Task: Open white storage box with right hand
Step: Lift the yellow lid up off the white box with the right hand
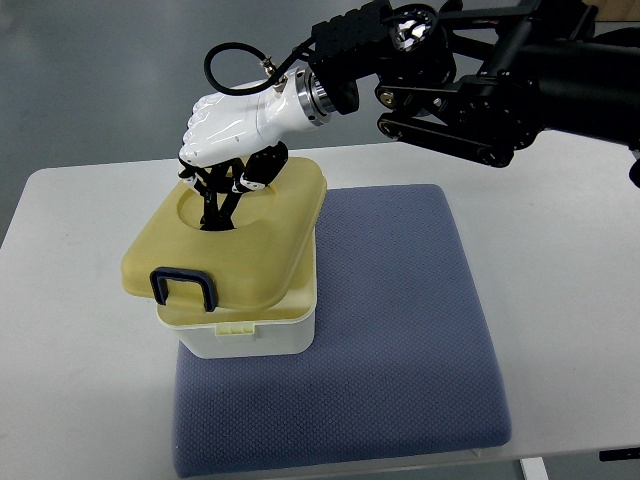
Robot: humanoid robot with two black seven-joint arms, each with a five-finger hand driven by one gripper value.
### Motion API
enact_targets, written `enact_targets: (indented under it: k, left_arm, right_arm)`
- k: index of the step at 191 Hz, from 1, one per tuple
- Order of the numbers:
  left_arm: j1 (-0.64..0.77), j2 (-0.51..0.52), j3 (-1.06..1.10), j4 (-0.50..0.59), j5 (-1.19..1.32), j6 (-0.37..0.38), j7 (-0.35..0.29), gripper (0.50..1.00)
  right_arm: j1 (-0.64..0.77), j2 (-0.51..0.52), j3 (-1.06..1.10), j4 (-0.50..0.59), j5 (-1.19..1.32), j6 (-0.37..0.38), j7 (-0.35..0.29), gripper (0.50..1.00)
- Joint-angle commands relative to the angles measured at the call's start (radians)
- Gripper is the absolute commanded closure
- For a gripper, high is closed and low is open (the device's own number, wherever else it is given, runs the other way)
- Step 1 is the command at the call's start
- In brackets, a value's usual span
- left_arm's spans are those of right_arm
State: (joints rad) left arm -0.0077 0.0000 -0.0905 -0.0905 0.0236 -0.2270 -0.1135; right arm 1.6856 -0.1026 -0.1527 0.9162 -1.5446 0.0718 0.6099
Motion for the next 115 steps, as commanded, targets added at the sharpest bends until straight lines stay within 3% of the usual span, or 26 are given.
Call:
enact_targets:
  k: [1, 115]
  left_arm:
    - [0.000, 0.000, 0.000, 0.000, -0.001, 0.000, 0.000, 0.500]
    - [0.000, 0.000, 0.000, 0.000, -0.001, 0.000, 0.000, 0.500]
  right_arm:
    - [0.022, -0.022, 0.002, 0.003, 0.004, -0.017, 0.001, 1.000]
    - [0.026, -0.313, 0.002, 0.030, 0.012, -0.087, 0.001, 1.000]
